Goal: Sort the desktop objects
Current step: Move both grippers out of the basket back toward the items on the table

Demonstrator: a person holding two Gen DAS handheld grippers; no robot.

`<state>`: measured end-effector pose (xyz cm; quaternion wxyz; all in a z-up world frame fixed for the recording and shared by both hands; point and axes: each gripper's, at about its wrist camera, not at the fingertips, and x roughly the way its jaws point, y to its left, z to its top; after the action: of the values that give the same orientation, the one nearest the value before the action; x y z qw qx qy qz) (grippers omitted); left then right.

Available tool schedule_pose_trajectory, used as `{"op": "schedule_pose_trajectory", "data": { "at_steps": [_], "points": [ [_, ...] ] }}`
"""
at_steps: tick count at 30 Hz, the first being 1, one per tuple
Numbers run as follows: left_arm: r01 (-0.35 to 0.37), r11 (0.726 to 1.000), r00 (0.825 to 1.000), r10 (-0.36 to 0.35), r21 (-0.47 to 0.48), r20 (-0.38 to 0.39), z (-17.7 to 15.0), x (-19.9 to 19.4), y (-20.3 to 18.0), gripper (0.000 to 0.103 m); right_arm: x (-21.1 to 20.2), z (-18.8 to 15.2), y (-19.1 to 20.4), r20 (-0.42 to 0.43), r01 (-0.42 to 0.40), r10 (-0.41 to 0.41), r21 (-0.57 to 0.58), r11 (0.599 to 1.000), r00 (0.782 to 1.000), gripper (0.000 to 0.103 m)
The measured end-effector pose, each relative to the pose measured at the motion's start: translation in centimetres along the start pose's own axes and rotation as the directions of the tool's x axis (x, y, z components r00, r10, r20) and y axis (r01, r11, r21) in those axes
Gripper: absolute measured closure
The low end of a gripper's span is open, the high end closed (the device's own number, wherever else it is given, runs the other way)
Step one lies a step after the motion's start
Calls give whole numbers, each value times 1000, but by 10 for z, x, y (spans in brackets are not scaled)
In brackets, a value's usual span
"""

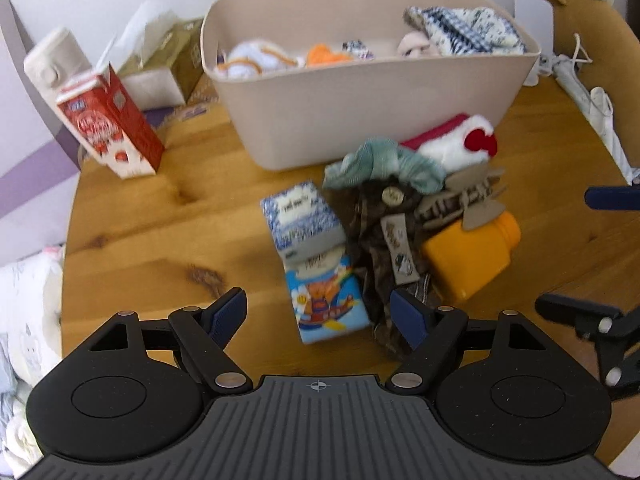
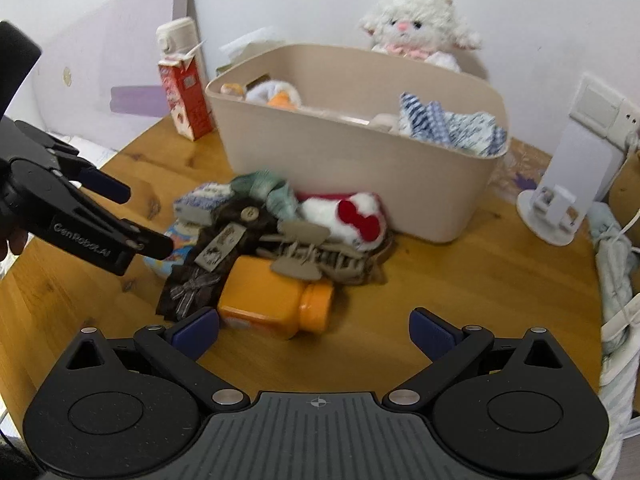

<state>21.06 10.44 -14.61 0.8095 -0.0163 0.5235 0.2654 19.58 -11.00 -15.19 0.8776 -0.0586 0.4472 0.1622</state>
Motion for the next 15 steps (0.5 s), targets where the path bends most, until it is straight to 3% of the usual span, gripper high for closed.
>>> {"op": "schedule_pose_trajectory", "data": {
  "at_steps": [10, 15],
  "points": [
    [11, 997, 998, -15, -75, -62, -9, 25, 9, 23, 25, -10, 14, -59, 21, -21, -5, 1000, 998, 0],
    [16, 997, 997, -21, -69, -70, -9, 34, 10, 23, 39, -8, 13, -87, 22, -20, 27, 999, 996, 0]
  ]
}}
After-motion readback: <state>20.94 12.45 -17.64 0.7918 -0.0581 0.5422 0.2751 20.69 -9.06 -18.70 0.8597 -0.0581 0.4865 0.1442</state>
